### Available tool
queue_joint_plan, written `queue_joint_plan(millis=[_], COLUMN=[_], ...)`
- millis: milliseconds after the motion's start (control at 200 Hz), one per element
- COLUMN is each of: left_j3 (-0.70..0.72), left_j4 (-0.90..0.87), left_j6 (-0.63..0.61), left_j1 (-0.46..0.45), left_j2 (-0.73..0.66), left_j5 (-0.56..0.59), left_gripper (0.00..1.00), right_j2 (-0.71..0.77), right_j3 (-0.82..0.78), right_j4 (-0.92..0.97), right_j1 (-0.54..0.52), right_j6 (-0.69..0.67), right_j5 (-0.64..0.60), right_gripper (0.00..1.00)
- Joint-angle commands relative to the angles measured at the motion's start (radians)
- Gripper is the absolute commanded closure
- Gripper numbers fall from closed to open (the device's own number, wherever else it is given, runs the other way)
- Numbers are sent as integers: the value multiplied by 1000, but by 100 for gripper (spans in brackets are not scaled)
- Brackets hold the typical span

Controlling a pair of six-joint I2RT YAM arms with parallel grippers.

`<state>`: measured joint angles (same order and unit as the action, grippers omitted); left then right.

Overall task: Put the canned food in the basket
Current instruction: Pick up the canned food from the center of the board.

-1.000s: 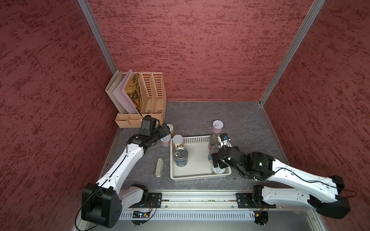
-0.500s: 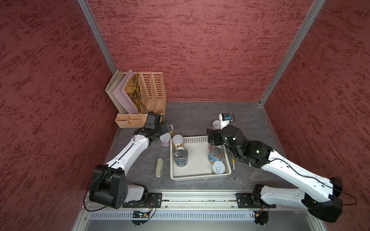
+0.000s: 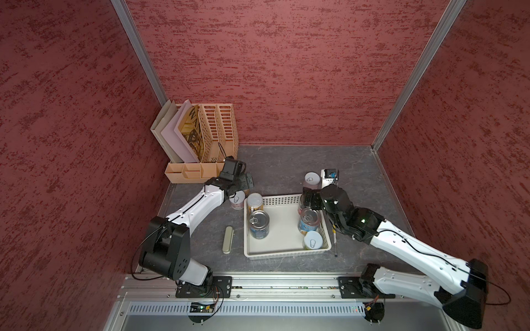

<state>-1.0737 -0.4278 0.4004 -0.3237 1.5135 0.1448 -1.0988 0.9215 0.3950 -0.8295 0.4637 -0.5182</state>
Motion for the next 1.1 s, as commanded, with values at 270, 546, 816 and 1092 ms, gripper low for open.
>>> queue_joint_plan(millis=[270, 546, 816, 1092], left_j3=[-155, -190, -218, -231], left_j4=[-92, -113, -135, -142], left_j6=[-51, -53, -55, -47], left_j1=[2, 3, 7, 32], left_j2=[203, 260, 299, 325], left_j5=[83, 64, 72, 41], left_gripper=[0, 0, 0, 4], right_j2=[-42, -61, -97, -111], right_j3=[39, 46, 64, 68], right_j4=[-15, -10, 4, 6], right_j1=[6, 5, 5, 6], right_j6=[5, 7, 4, 3], right_j5=[35, 58, 73, 83], right_gripper=[2, 2, 2, 2])
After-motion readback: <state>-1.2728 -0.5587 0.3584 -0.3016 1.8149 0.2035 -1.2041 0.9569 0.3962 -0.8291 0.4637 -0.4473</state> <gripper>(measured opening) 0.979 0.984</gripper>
